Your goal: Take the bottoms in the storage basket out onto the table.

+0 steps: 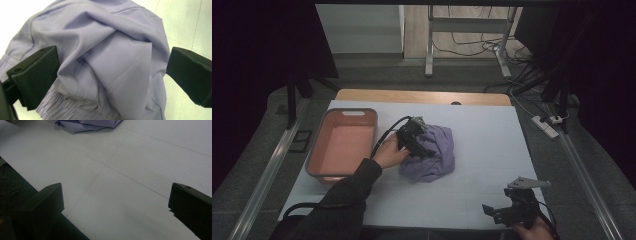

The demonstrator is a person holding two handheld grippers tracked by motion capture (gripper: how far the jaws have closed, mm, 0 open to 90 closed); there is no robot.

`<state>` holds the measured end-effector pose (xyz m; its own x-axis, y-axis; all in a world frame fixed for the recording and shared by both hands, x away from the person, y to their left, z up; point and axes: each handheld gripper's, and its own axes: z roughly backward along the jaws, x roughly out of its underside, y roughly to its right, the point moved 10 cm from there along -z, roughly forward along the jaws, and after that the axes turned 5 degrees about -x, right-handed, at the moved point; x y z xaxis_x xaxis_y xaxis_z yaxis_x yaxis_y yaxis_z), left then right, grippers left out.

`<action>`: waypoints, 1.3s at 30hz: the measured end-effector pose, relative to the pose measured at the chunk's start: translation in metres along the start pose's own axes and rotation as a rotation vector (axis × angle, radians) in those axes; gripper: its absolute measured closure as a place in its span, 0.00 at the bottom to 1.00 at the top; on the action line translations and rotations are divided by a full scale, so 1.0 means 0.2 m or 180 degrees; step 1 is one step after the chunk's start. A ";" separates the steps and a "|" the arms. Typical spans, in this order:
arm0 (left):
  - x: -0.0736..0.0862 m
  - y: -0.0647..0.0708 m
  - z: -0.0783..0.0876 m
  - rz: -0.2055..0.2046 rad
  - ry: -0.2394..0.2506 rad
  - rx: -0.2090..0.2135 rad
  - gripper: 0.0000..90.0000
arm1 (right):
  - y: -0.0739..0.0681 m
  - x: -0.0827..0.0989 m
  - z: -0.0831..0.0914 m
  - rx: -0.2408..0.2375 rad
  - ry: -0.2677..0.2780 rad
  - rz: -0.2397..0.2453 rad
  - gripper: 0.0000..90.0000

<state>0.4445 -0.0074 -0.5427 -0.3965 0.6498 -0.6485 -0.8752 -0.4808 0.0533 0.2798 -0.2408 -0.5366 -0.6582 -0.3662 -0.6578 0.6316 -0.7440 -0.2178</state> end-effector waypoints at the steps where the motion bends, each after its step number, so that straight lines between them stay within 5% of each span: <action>1: 0.00 0.00 0.01 -0.0011 0.0011 0.0005 0.00 | 0.00 0.00 0.00 0.0001 0.0000 0.0001 0.00; 15: 0.02 0.05 0.05 -0.0043 0.0075 0.0086 0.00 | -0.01 0.00 0.00 -0.0029 -0.0022 0.0045 0.00; 39: 0.05 0.08 0.12 0.0170 0.0182 0.0106 0.00 | -0.01 0.00 0.01 -0.0038 0.0024 0.0060 0.00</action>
<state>0.4204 0.0049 -0.5303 -0.4273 0.5887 -0.6862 -0.8623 -0.4936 0.1135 0.2780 -0.2390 -0.5348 -0.6432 -0.3758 -0.6672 0.6487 -0.7303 -0.2141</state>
